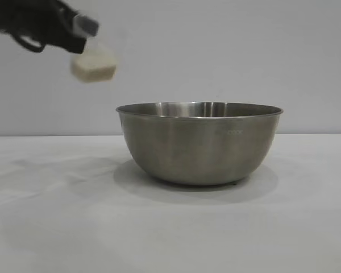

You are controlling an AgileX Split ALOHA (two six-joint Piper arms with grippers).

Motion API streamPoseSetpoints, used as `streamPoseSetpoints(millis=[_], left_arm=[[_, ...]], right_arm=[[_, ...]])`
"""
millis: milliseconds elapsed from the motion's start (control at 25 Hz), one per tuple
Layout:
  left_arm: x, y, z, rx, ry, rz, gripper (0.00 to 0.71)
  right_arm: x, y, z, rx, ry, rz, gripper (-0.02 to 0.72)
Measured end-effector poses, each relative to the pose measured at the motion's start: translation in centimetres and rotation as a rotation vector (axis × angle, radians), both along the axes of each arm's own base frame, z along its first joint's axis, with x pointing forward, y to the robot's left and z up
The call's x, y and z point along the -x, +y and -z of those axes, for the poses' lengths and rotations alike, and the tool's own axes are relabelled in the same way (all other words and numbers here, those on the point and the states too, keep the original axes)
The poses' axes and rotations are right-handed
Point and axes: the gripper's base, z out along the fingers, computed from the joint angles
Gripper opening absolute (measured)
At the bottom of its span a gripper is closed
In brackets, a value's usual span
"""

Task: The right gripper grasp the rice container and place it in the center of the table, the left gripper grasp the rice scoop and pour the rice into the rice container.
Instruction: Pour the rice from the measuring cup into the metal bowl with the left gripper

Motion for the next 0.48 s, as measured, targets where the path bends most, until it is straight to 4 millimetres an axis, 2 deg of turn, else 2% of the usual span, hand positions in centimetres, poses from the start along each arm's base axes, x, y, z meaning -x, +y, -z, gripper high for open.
streamPoseSetpoints(millis=[240, 480], left_arm=[[1.3, -3.0, -0.3, -0.316, -0.294, 0.129, 0.000], [1.7, -3.8, -0.1, -0.525, -0.452, 0.221, 0.000]], right_arm=[[0.0, 0.0, 0.0, 0.000, 0.000, 0.000, 0.216], [0.0, 0.0, 0.0, 0.000, 0.000, 0.000, 0.216]])
